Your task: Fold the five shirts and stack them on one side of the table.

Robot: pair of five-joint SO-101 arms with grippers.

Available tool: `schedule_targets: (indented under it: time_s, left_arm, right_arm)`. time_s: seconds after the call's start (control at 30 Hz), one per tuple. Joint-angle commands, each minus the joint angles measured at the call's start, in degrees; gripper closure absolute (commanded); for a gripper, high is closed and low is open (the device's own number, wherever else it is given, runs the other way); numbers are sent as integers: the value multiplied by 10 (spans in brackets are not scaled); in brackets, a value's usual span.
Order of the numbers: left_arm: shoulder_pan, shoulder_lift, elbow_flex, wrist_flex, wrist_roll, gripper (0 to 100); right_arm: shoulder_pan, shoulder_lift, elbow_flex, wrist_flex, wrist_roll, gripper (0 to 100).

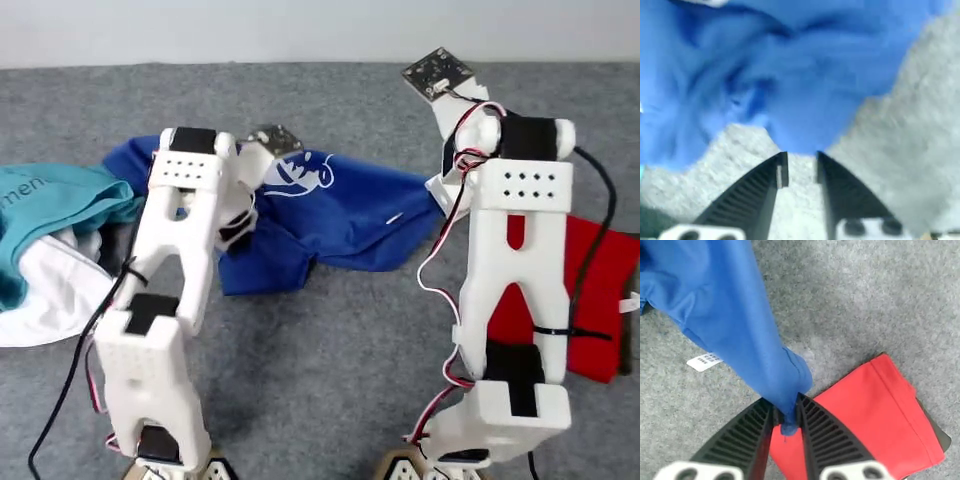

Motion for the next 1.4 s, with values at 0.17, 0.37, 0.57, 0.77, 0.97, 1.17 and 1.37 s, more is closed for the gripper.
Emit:
schedule_targets:
  time_s: [0.17, 0.37, 0.57, 0.77, 0.97, 1.17, 1.37]
  left_arm:
    - [-2, -3, 36, -7, -29, 786]
    - [-17, 75, 36, -61, -40, 788]
    - [-24, 95, 36, -110, -39, 791]
    - [-20, 101, 38, -129, -2, 854]
    - [-18, 112, 35, -84, -37, 990]
    - [-35, 6, 4, -4, -38, 987]
    - [-43, -146, -44, 16, 29, 987]
  right_arm:
    - [3, -1, -30, -3, -6, 989]
    - [7, -4, -30, -1, -6, 989]
    - [6, -4, -30, -1, -6, 989]
    - [3, -6, -30, -1, -6, 989]
    - [3, -7, -31, -1, -6, 989]
    - [2, -58, -33, -4, -4, 989]
    - [7, -119, -33, -5, -3, 989]
